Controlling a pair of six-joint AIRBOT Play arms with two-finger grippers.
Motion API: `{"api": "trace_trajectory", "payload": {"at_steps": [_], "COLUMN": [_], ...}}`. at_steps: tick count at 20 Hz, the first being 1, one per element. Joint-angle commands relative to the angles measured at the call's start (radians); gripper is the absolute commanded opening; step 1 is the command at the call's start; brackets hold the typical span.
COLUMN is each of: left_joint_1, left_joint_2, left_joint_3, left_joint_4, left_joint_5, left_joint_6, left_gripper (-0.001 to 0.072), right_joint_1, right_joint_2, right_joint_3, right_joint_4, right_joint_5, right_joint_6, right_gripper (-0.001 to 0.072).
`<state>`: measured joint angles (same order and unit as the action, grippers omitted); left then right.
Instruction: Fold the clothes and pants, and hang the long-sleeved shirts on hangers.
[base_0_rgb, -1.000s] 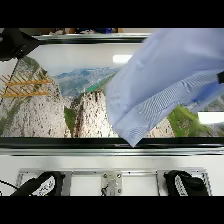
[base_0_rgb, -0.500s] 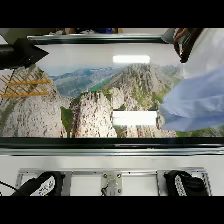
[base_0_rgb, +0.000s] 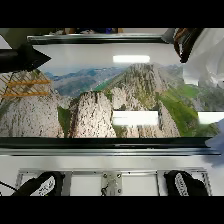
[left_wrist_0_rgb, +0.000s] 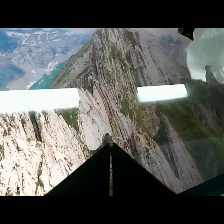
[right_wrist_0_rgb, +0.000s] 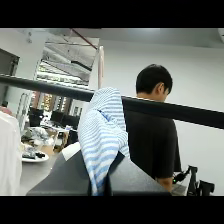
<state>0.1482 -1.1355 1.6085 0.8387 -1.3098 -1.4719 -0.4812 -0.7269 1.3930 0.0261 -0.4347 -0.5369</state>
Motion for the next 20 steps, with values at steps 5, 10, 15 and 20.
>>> {"api": "trace_trajectory", "payload": {"at_steps": [5,10,15,20], "left_joint_1": [0.001,-0.016,-0.085,-0.1], "left_joint_2": [0.0,0.001,0.0,0.0], "left_joint_3": [0.0,0.0,0.0,0.0], "left_joint_4": [0.0,0.0,0.001,0.0], "left_joint_5": [-0.027,-0.03,-0.029,-0.022], "left_joint_6": [0.01,-0.002,-0.001,-0.001], "left_gripper": [0.0021,0.0021,0.0021,0.0021], "right_joint_1": [-0.436,-0.535,-0.533,-0.53], "right_joint_2": [-0.236,-0.298,-0.338,-0.346], "right_joint_3": [0.236,0.243,0.241,0.209], "right_joint_4": [0.4,0.503,0.539,0.658], "right_joint_5": [0.314,0.338,0.327,0.229], "right_joint_6": [0.022,0.022,0.022,0.005], "right_gripper": [0.0016,0.0016,0.0016,0.0016]}}
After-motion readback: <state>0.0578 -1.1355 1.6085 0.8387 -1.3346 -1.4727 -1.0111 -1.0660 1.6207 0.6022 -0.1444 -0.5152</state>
